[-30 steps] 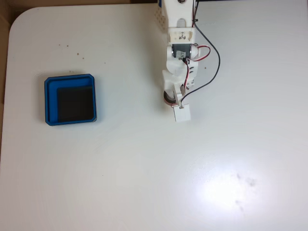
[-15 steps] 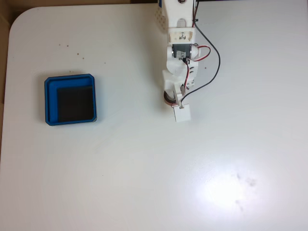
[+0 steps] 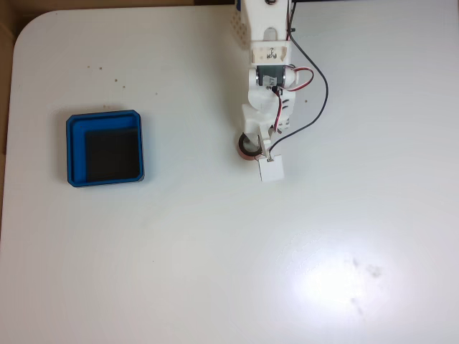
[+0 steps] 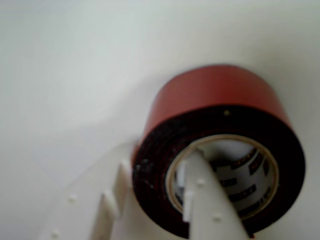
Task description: Pick the red roll and drop it in the blue box
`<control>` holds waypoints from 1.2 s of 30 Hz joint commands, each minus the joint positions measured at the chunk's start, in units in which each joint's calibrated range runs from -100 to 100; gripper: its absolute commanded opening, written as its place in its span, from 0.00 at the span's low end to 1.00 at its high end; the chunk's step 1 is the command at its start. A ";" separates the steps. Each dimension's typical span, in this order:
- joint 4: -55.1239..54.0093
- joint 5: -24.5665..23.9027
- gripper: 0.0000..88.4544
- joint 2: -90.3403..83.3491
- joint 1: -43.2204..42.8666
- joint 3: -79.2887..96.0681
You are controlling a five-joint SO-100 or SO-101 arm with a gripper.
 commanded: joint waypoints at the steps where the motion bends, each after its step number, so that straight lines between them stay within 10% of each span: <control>1: -0.45 0.05 0.01 -0.56 0.45 -3.50; 23: 0.29 0.57 0.01 -15.03 13.05 -10.06; 36: 26.11 0.13 0.01 -6.50 25.85 -34.59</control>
